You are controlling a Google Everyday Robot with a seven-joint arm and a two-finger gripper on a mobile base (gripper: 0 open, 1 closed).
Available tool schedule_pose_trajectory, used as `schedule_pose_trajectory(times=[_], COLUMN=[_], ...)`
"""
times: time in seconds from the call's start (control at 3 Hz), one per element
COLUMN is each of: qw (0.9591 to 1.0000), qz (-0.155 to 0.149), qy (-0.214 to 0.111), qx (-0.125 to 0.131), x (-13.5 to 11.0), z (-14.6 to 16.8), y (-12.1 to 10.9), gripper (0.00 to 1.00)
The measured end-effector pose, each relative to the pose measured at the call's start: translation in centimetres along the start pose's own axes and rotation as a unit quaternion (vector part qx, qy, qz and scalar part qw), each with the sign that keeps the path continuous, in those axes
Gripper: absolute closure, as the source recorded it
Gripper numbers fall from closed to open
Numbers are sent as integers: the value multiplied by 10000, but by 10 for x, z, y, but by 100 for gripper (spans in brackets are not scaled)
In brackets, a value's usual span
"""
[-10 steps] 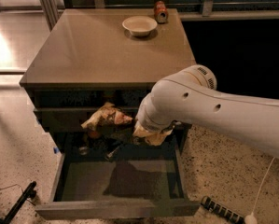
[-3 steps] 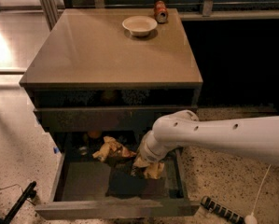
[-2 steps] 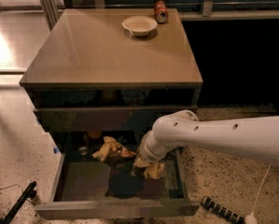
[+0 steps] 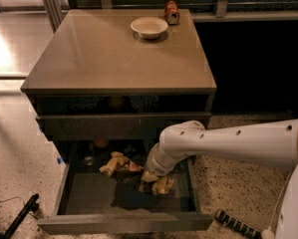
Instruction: Place brown chip bag into middle drawer
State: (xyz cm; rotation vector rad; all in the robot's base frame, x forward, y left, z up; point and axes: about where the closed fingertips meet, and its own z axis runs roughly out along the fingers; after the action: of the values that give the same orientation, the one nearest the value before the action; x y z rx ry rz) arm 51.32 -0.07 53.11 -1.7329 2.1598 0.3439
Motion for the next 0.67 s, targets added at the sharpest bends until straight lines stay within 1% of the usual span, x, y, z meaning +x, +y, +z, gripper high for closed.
schedule_pose_trajectory(times=[0.33, 0.67], qw=[9998, 9985], qz=[72, 150], qy=[52, 160], qx=[-193, -492], x=[7, 19], z=[21, 53], y=[1, 6], gripper=[100, 100])
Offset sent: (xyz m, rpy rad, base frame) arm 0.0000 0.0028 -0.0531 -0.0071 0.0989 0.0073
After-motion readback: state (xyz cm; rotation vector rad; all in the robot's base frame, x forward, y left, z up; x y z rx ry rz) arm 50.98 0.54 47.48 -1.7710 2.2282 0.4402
